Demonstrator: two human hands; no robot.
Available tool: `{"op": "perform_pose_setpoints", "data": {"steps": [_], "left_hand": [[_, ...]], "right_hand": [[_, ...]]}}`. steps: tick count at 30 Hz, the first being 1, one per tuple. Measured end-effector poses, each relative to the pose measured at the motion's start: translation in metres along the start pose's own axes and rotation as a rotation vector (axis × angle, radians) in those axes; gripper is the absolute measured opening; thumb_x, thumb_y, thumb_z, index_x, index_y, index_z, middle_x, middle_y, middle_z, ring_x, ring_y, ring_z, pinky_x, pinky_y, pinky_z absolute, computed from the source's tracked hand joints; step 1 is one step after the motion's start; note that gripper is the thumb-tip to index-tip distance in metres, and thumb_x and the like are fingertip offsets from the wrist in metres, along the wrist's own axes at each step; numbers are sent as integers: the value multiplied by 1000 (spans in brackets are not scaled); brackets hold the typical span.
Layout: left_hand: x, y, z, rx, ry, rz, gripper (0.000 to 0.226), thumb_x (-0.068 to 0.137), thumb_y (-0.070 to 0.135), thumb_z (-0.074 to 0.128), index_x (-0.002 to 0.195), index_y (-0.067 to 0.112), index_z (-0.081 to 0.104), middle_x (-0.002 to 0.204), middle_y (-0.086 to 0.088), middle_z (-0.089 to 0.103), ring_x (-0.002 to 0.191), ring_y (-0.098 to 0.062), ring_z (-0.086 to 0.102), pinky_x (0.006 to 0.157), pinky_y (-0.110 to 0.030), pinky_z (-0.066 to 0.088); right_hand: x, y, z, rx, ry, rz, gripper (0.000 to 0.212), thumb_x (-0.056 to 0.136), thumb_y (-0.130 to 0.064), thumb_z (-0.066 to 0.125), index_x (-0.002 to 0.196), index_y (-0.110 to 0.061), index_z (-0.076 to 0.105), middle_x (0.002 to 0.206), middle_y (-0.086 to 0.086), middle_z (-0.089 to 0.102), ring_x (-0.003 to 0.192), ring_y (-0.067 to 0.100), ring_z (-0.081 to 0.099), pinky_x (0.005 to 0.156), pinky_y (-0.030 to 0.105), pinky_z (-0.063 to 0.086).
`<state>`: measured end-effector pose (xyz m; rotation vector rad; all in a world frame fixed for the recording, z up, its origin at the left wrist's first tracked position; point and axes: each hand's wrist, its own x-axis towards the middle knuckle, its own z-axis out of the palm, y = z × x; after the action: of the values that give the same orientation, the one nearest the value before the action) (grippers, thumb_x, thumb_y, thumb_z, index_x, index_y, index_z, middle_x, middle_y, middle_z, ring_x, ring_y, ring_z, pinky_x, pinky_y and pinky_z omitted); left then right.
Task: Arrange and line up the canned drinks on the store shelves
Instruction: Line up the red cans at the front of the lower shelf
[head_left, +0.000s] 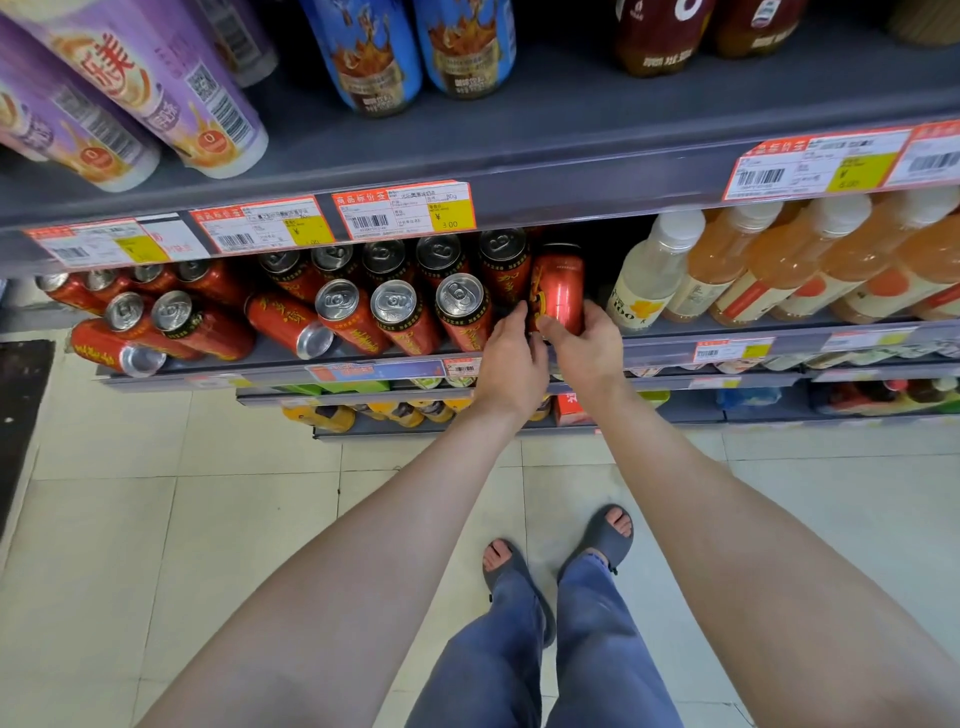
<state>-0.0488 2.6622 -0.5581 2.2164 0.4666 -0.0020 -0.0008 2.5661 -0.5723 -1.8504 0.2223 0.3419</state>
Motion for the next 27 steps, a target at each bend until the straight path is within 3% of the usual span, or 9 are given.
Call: {"op": "perform_pose_setpoints", "data": {"steps": [5, 9, 14, 19, 24, 27], "left_hand": [[5, -1, 5, -144, 9, -58, 46, 101, 12, 50, 148, 10, 51, 134, -11, 65, 124, -24, 61, 109, -40, 48], [6, -4, 4, -154, 12, -39, 41, 103, 16, 50, 143, 11, 55, 125, -7, 70, 114, -20, 65, 101, -38, 53], [6, 1, 7, -202, 10, -39, 34, 103, 19, 55, 135, 10, 60, 120, -1, 71, 106, -12, 68, 93, -29, 56], [8, 3, 8, -268, 87, -74, 33, 97, 24, 69, 126, 9, 63, 113, 2, 71, 101, -11, 69, 88, -28, 57], [10, 7, 9, -294, 126, -104, 39, 93, 23, 75, 126, 11, 57, 108, 6, 68, 92, 0, 66, 75, -6, 50], [12, 7, 11, -301, 142, -94, 40, 91, 19, 76, 125, 12, 56, 110, 3, 69, 93, -3, 68, 76, -8, 51]], "right_hand": [[-5, 5, -2, -32, -1, -60, 36, 83, -28, 76, 116, -24, 63, 99, -5, 72, 91, 14, 68, 86, 41, 58], [-5, 7, -7, -89, -4, -105, 39, 85, -26, 76, 120, -24, 60, 102, -7, 71, 92, 11, 66, 87, 37, 57], [-4, 9, -11, -135, 8, -114, 58, 84, -28, 77, 136, -28, 50, 118, -6, 68, 105, 15, 65, 95, 36, 54], [-2, 12, -11, -225, 39, -156, 58, 83, -34, 74, 134, -35, 46, 117, -6, 68, 106, 21, 65, 94, 48, 54], [2, 15, -8, -203, 85, -149, 64, 78, -29, 79, 133, -34, 46, 122, -3, 66, 111, 21, 63, 97, 48, 53], [1, 18, -7, -174, 95, -152, 64, 80, -23, 76, 135, -32, 44, 124, -2, 66, 114, 22, 62, 99, 47, 52]]}}
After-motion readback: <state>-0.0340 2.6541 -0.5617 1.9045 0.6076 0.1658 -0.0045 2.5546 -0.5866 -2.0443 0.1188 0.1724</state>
